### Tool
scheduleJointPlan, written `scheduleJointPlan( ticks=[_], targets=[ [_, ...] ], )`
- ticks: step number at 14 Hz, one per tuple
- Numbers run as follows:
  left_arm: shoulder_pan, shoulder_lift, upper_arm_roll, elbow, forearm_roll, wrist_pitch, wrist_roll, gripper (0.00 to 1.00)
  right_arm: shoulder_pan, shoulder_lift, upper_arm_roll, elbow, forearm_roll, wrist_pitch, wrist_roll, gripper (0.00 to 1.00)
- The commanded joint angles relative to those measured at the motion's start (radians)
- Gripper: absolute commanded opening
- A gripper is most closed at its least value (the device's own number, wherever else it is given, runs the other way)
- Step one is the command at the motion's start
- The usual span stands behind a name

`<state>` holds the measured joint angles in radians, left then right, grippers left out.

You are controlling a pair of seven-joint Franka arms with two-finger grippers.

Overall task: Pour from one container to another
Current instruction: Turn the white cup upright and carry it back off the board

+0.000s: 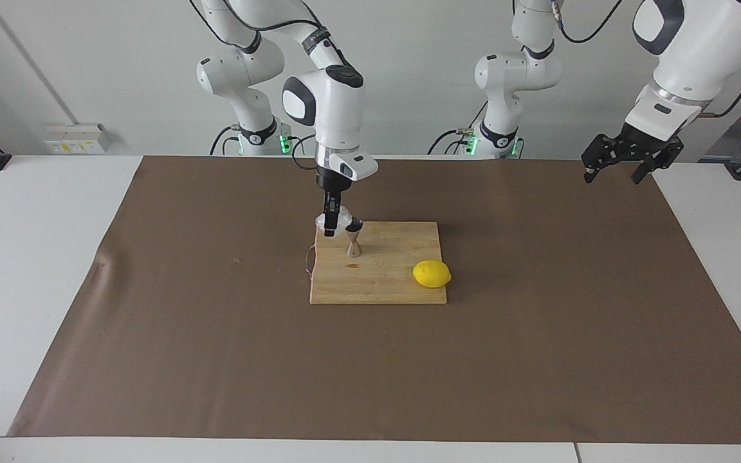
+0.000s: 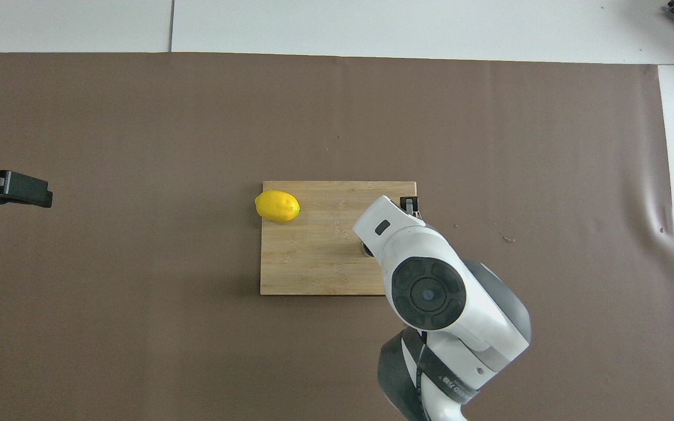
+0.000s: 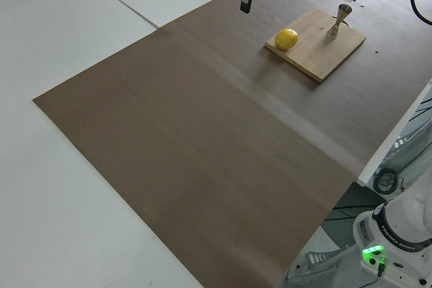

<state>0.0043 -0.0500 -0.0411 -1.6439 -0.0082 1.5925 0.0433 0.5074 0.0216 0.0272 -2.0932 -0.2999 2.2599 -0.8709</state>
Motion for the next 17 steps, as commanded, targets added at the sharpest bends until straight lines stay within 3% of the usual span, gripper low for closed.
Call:
scheduleJointPlan(
  ticks=[1,14,17],
  targets=[
    [-0.007,-0.013,0.009,-0.011,-0.007,-0.011,0.004,1.0,-0.047,-0.014,0.003,0.001,0.07,-0.003,-0.094,0.49],
    [-0.007,-0.011,0.009,-0.011,-0.007,-0.011,0.004,1.0,-0.349,-0.005,0.002,-0.059,0.536,0.027,-0.73,0.49],
    [-0.007,-0.013,0.009,-0.011,-0.007,-0.011,0.004,1.0,-0.433,0.009,0.002,-0.082,0.72,0.021,-0.934,0.49]
  ],
)
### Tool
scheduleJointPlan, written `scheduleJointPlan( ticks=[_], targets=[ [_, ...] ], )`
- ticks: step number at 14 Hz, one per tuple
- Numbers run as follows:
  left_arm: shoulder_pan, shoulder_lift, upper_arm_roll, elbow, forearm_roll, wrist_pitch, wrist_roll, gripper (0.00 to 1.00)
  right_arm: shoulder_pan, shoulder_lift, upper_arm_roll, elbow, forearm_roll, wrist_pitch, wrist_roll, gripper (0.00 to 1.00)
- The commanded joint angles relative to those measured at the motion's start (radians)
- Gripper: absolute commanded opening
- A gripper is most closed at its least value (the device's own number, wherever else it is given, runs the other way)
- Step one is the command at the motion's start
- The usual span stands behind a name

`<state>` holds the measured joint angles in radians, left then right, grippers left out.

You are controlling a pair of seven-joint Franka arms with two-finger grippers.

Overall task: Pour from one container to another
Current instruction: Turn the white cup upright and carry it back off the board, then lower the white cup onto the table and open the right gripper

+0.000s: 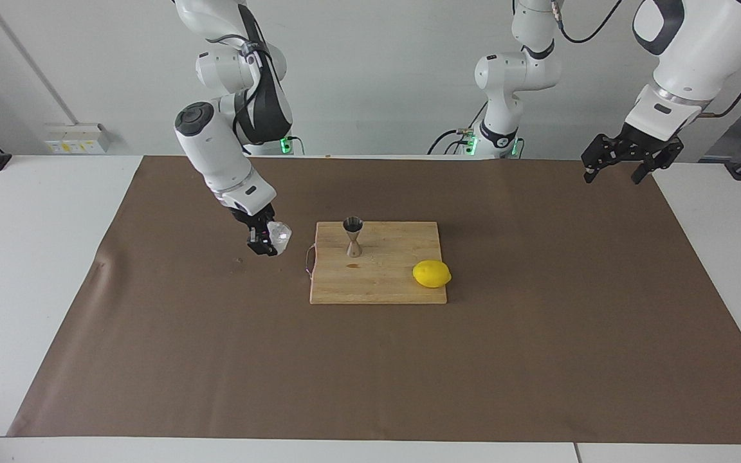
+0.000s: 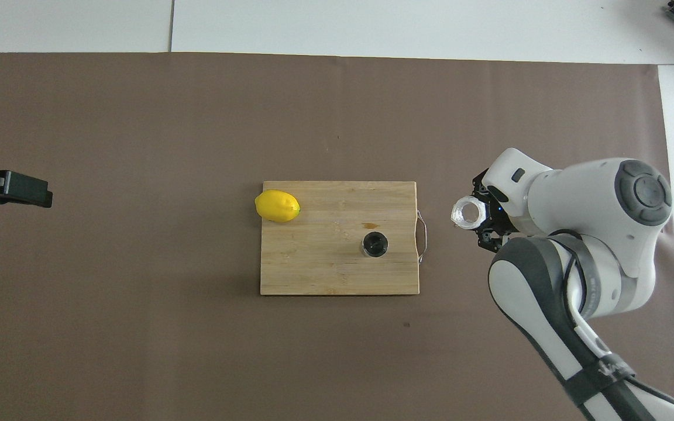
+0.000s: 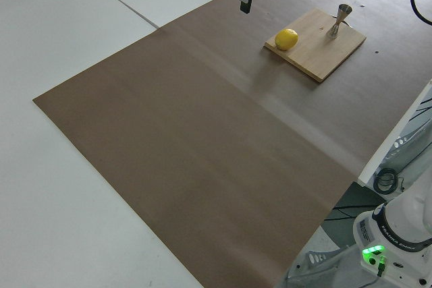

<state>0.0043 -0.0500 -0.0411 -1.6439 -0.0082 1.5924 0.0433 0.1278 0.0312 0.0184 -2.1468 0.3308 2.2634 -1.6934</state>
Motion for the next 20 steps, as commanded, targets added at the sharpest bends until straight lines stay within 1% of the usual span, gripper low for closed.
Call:
scheduleJointPlan(
  ticks=[1,6,8,10,11,15,17,19,20],
  targets=[
    [-0.007,-0.011,0.009,-0.011,-0.006,-0.011,0.004,1.0,-0.083,0.001,0.011,-0.034,0.12,0.012,-0.17,0.49],
    [-0.007,-0.011,0.009,-0.011,-0.007,-0.011,0.004,1.0,-0.181,0.035,0.011,-0.071,0.238,-0.024,-0.356,0.49],
    [-0.007,-0.011,0.009,-0.011,-0.006,-0.011,0.004,1.0,-0.197,0.05,0.009,-0.088,0.296,-0.025,-0.409,0.49],
    [-0.007,-0.011,0.009,-0.011,-0.007,-0.011,0.004,1.0,-0.223,0.072,0.009,-0.099,0.344,0.007,-0.489,0.49],
    [-0.007,-0.013,0.009,-0.011,-0.007,-0.011,0.004,1.0,-0.23,0.081,0.009,-0.105,0.37,-0.002,-0.503,0.49],
    [-0.007,-0.013,0.009,-0.011,-0.006,-0.011,0.004,1.0,-0.258,0.121,0.009,-0.116,0.379,-0.004,-0.537,0.49],
    [-0.007,-0.011,0.009,-0.011,-0.006,-0.011,0.004,1.0,-0.264,0.131,0.009,-0.116,0.379,-0.005,-0.545,0.51],
    [-0.007,-0.013,0.009,-0.011,-0.006,-0.011,0.004,1.0,-0.27,0.136,0.009,-0.116,0.379,-0.008,-0.545,0.58],
    [-0.007,-0.013,0.009,-0.011,-0.006,-0.011,0.004,1.0,-0.269,0.136,0.008,-0.116,0.379,-0.007,-0.543,0.67]
  ],
)
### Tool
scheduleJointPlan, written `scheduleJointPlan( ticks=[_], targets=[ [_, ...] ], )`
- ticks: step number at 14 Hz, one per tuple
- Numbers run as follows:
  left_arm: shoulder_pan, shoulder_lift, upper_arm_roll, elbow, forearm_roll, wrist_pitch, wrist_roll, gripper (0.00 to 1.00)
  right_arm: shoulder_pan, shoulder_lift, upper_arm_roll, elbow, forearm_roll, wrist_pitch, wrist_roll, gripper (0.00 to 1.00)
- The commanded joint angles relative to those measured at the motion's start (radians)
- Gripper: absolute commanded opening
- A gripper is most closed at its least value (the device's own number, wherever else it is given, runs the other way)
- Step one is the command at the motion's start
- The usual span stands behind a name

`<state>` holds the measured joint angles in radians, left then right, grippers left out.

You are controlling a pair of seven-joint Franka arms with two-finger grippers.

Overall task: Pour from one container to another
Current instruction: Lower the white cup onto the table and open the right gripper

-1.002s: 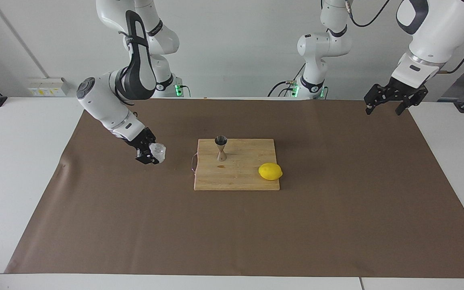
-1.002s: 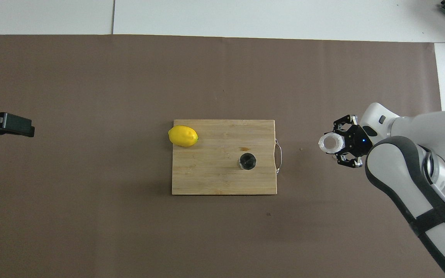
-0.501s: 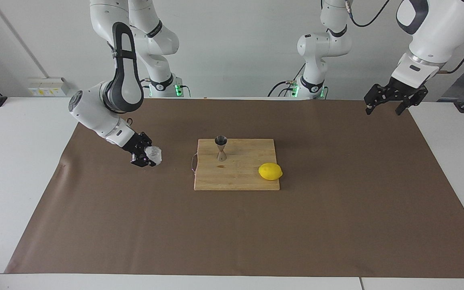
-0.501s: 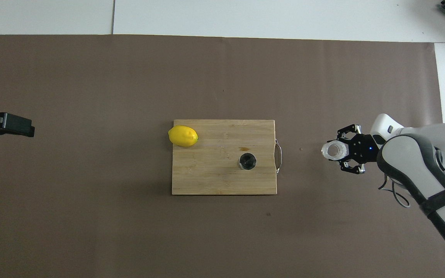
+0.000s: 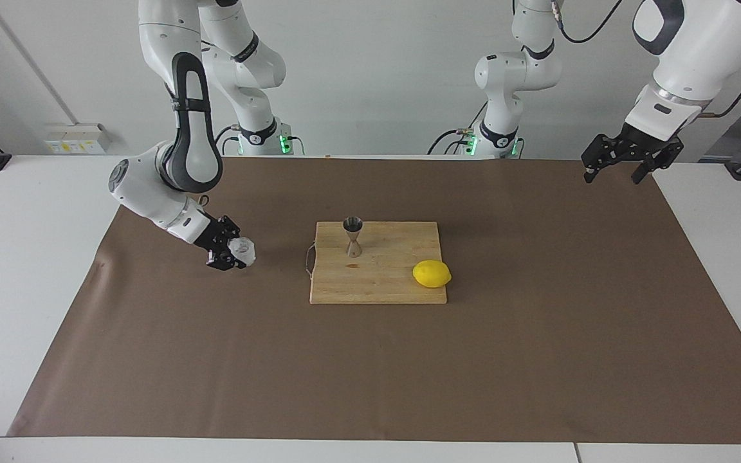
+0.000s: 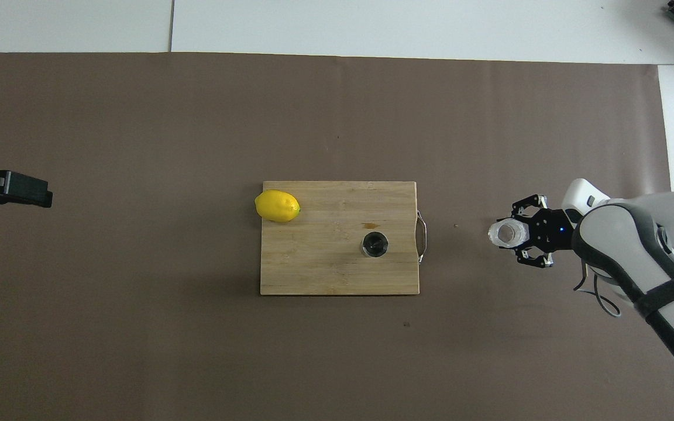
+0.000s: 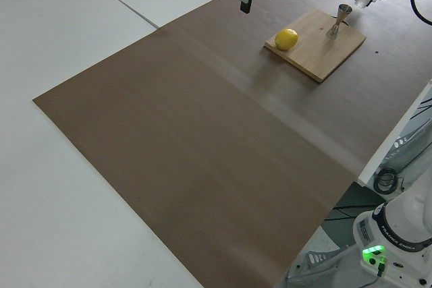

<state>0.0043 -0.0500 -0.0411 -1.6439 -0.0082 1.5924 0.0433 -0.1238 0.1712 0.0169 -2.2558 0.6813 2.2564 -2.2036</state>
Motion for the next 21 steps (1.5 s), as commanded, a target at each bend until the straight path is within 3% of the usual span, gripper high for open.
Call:
scheduleJointPlan(
  ticks=[1,3,5,6,15,18,21],
  targets=[
    [-0.007,-0.013,0.009,-0.011,-0.007,-0.011,0.004,1.0,-0.014,-0.004,0.009,-0.011,0.029,0.008,-0.034,0.72],
    [-0.007,-0.011,0.009,-0.011,-0.007,-0.011,0.004,1.0,-0.016,-0.004,0.009,-0.014,0.027,0.012,-0.036,0.75],
    [-0.007,-0.013,0.009,-0.011,-0.007,-0.011,0.004,1.0,-0.019,-0.004,0.009,-0.011,0.027,0.005,-0.034,0.89],
    [-0.007,-0.011,0.009,-0.011,-0.006,-0.011,0.004,1.0,-0.02,-0.006,0.009,-0.008,0.027,-0.004,-0.034,1.0],
    [-0.007,-0.011,0.009,-0.011,-0.007,-0.011,0.004,1.0,-0.022,-0.156,0.008,0.011,0.024,-0.05,0.131,1.0],
    [-0.007,-0.013,0.009,-0.011,-0.007,-0.011,0.004,1.0,-0.011,-0.197,0.008,0.05,0.004,-0.049,0.281,1.0],
    [-0.007,-0.011,0.009,-0.011,-0.007,-0.011,0.004,1.0,-0.005,-0.231,0.023,0.09,-0.104,-0.05,0.47,1.0]
  ],
)
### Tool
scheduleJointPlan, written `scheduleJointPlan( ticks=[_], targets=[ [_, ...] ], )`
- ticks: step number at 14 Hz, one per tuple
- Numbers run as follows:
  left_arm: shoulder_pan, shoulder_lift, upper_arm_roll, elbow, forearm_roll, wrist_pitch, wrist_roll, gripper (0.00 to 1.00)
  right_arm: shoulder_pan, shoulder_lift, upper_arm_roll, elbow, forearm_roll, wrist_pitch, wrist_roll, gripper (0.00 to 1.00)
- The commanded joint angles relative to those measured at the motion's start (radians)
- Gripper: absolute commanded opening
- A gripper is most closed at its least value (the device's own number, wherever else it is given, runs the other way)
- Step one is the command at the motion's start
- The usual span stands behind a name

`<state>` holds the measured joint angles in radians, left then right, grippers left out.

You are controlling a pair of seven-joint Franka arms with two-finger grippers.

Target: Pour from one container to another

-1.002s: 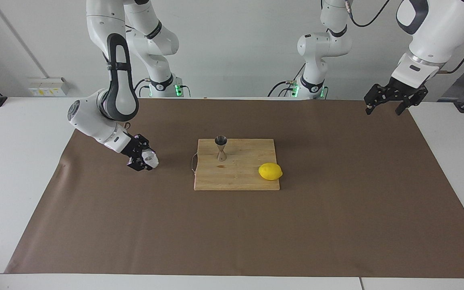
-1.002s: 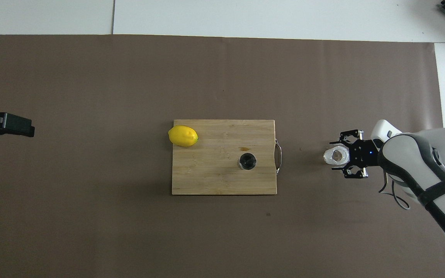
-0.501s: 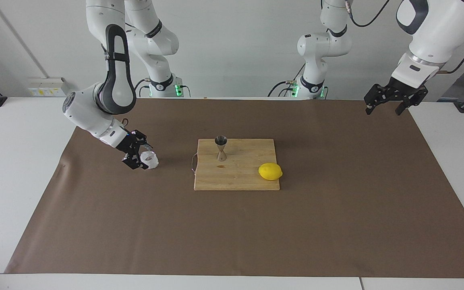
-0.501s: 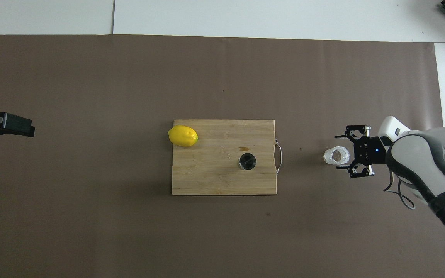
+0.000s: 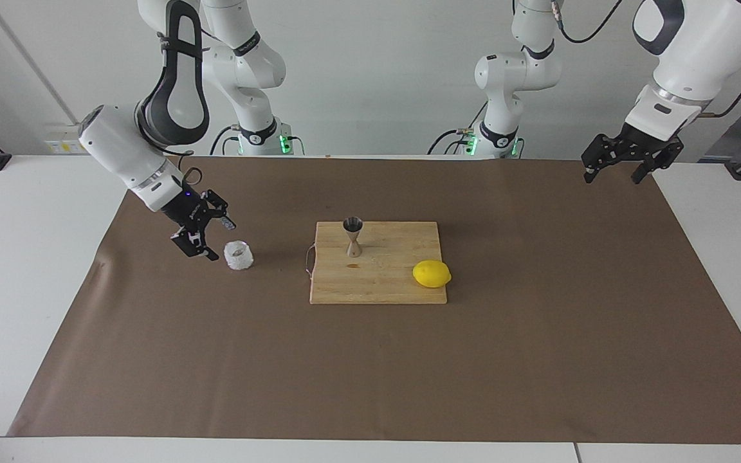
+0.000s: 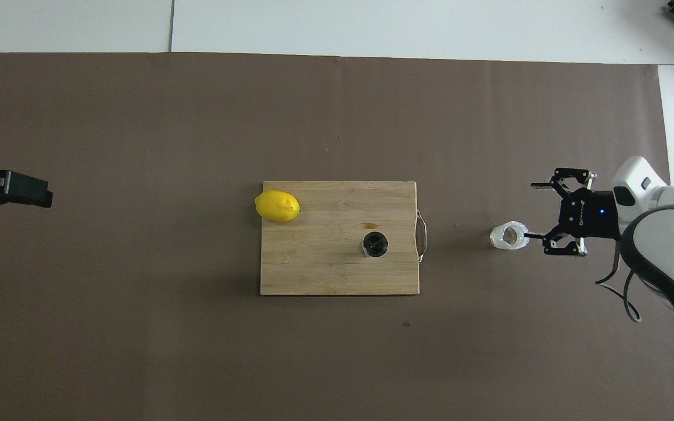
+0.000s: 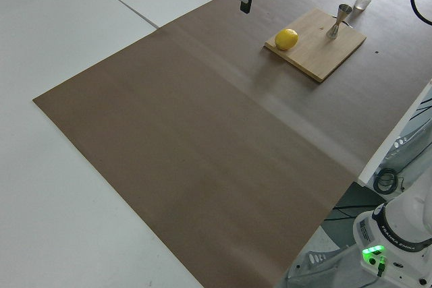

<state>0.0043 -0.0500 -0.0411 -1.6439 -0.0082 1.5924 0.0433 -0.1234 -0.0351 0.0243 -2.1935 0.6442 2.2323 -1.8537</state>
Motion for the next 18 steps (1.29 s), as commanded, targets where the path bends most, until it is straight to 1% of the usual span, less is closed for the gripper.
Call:
scheduleJointPlan(
  ticks=[1,3,5,7,9,10,11,13,15,18],
  targets=[
    [-0.007,-0.013,0.009,-0.011,-0.007,-0.011,0.004,1.0,-0.004,-0.046,0.023,0.034,-0.114,-0.034,0.201,1.0],
    [-0.007,-0.013,0.009,-0.011,-0.007,-0.011,0.004,1.0,-0.004,-0.071,0.034,0.064,-0.193,-0.101,0.368,1.0],
    [-0.007,-0.011,0.009,-0.011,-0.007,-0.011,0.004,1.0,-0.004,-0.077,0.042,0.113,-0.269,-0.146,0.496,1.0],
    [-0.007,-0.011,0.009,-0.011,-0.007,-0.011,0.004,1.0,-0.004,-0.077,0.043,0.161,-0.311,-0.193,0.618,1.0],
    [-0.007,-0.013,0.009,-0.011,-0.006,-0.011,0.004,1.0,-0.004,-0.077,0.045,0.204,-0.33,-0.24,0.807,1.0],
    [-0.007,-0.013,0.009,-0.011,-0.006,-0.011,0.004,1.0,-0.002,-0.077,0.049,0.224,-0.36,-0.252,0.902,1.0],
    [-0.007,-0.013,0.009,-0.011,-0.007,-0.011,0.004,1.0,0.002,-0.072,0.065,0.253,-0.389,-0.261,0.985,1.0],
    [-0.007,-0.011,0.009,-0.011,-0.007,-0.011,0.004,1.0,0.017,-0.068,0.069,0.291,-0.406,-0.269,1.156,1.0],
    [-0.007,-0.011,0.009,-0.011,-0.006,-0.011,0.004,1.0,0.031,-0.063,0.069,0.34,-0.457,-0.298,1.31,1.0],
    [-0.007,-0.013,0.009,-0.011,-0.007,-0.011,0.004,1.0,0.063,-0.016,0.071,0.454,-0.558,-0.359,1.542,1.0]
  ],
)
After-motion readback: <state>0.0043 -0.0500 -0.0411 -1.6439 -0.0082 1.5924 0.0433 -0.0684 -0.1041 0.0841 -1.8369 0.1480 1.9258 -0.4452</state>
